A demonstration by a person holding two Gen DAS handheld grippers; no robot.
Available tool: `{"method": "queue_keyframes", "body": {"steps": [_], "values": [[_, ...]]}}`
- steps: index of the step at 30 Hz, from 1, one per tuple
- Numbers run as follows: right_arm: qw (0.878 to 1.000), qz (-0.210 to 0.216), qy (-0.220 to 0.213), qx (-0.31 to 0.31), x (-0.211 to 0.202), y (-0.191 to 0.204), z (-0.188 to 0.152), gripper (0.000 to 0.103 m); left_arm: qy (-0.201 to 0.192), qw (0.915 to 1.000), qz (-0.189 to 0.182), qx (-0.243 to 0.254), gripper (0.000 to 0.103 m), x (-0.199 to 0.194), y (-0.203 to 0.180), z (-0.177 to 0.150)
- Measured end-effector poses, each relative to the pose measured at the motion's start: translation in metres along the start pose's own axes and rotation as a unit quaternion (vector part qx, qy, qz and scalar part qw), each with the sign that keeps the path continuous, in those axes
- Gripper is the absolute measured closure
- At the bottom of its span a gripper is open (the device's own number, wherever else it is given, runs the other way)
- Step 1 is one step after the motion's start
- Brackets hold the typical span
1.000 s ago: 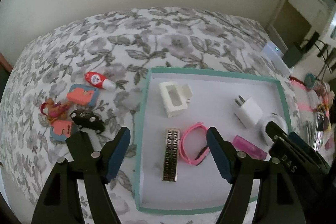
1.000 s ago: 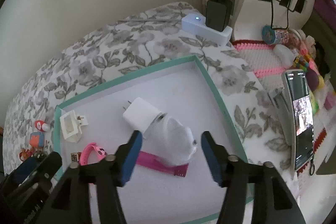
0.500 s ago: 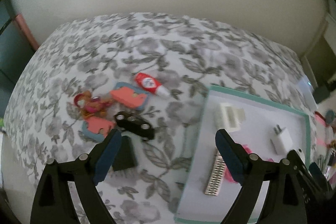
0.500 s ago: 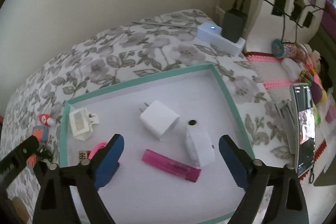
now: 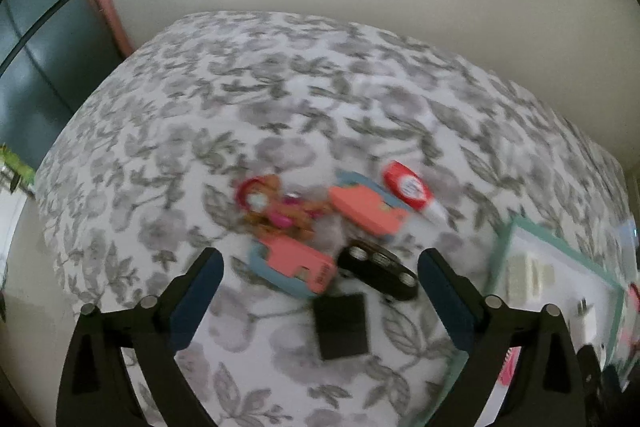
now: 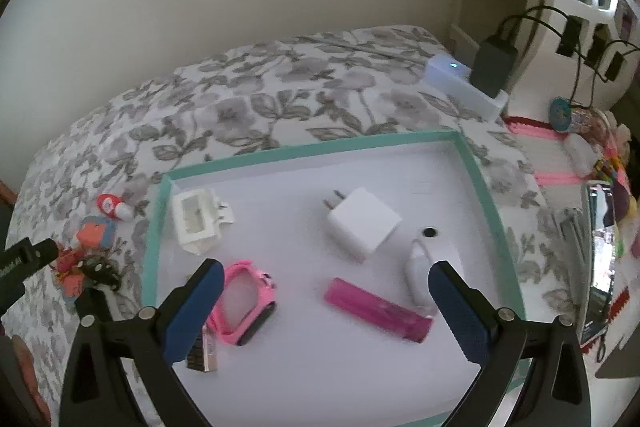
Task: Organize rigid objects
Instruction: 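Move both open tools back over the remaining pile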
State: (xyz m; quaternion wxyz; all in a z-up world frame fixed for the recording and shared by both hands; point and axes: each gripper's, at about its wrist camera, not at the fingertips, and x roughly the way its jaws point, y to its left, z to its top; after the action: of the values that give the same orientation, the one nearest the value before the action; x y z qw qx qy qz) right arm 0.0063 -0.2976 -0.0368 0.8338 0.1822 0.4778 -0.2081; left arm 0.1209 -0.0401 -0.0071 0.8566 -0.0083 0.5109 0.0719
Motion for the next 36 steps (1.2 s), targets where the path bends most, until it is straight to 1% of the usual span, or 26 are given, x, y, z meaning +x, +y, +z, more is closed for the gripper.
{"method": "queue_keyframes", "body": {"steps": [8, 15, 17, 22, 28, 33, 36], "values": [[0.999, 0.026, -0.001, -0.025, -0.004, 0.031, -0.003, 0.0, -0.016, 0.999, 0.005, -0.042, 0.003, 0.0, 0.04, 0.016], [0.996, 0.071, 0.0, -0.055, -0.004, 0.071, -0.007, 0.0, -0.027, 0.9968, 0.01, -0.075, 0.003, 0.004, 0.072, 0.025], [0.995, 0.078, 0.002, -0.063, -0.003, 0.081, -0.009, 0.0, -0.031, 0.9959, 0.012, -0.084, 0.003, 0.005, 0.081, 0.028], [0.993, 0.09, 0.007, -0.076, 0.002, 0.102, -0.01, 0.0, -0.027, 0.9939, 0.011, -0.107, 0.003, 0.012, 0.099, 0.032], [0.991, 0.1, 0.008, -0.086, 0.006, 0.123, -0.01, 0.0, -0.039, 0.992, 0.011, -0.12, 0.003, 0.015, 0.116, 0.037], [0.988, 0.113, 0.005, -0.106, 0.007, 0.146, -0.011, 0.0, -0.038, 0.9909, 0.012, -0.129, 0.003, 0.018, 0.132, 0.042], [0.985, 0.127, 0.005, -0.117, 0.007, 0.16, -0.011, 0.0, -0.04, 0.9903, 0.022, -0.131, 0.003, 0.02, 0.141, 0.044]]}}
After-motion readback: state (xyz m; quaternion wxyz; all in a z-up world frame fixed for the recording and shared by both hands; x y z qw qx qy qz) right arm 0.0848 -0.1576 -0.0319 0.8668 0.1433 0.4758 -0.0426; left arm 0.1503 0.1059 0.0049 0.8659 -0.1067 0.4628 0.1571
